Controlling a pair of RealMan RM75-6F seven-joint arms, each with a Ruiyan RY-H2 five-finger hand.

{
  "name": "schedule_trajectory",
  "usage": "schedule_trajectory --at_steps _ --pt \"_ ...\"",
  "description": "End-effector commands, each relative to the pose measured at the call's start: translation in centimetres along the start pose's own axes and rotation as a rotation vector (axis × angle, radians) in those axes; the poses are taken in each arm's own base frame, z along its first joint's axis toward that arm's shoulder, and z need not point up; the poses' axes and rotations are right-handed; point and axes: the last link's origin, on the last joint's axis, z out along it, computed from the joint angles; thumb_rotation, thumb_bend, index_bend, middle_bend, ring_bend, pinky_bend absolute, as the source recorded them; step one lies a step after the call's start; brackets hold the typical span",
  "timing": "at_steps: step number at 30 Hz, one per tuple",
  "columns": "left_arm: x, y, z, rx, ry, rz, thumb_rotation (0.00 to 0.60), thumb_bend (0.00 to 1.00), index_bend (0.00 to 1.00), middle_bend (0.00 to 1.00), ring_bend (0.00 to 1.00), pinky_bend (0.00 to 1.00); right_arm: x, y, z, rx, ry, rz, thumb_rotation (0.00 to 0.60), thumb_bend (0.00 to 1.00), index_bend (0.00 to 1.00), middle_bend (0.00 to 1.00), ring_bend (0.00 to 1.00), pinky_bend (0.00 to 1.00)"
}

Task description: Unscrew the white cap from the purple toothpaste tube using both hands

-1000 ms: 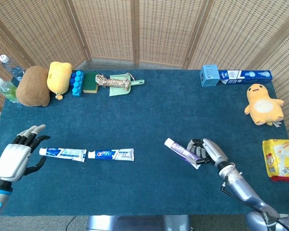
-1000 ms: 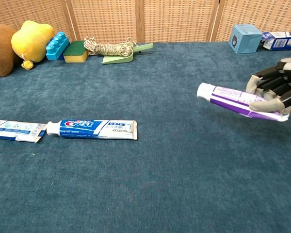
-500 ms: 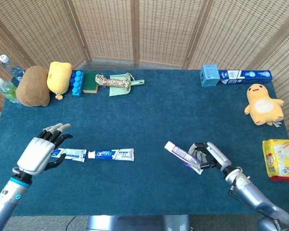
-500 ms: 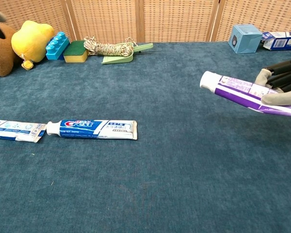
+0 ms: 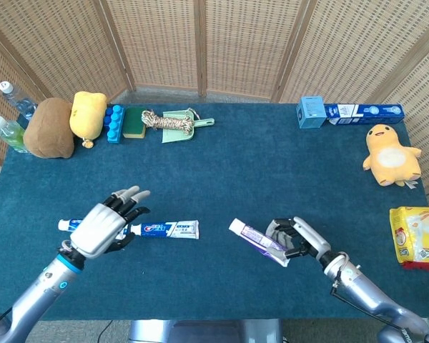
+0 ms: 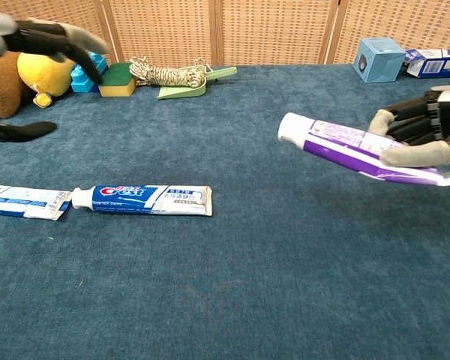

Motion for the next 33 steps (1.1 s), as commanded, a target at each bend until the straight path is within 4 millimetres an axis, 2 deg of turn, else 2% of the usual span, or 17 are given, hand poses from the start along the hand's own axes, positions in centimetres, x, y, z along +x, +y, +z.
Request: schedule_trajectory --at_steps 1,9,21,33 --pt "-0.3 0.6 0.7 -0.034 -0.001 -0.003 0.600 0.32 0.24 0.09 0.04 0.14 -0.5 -0.3 0.3 0.005 -0.016 0.017 0.600 0.59 0.87 0.68 0.69 0.79" --pt "-1.2 1.6 2.5 -0.105 -0.008 -0.042 0.600 0.32 0.22 0.08 0.02 0.12 -2.2 -1.6 1.5 0.029 -0.072 0.071 0.600 0.59 0.87 0.68 0.69 0.79" --pt "-2.6 3.3 4.4 -0.195 0.000 -0.076 0.600 0.32 0.22 0.06 0.00 0.12 -5.0 -2.6 3.4 0.035 -0.161 0.106 0.600 0.59 0.87 0.68 0.70 0.79" --pt "-3.2 4.1 5.0 -0.223 -0.006 -0.102 0.600 0.32 0.20 0.05 0.00 0.12 -5.8 -3.2 4.5 0.037 -0.191 0.135 0.600 0.59 0.87 0.68 0.70 0.79"
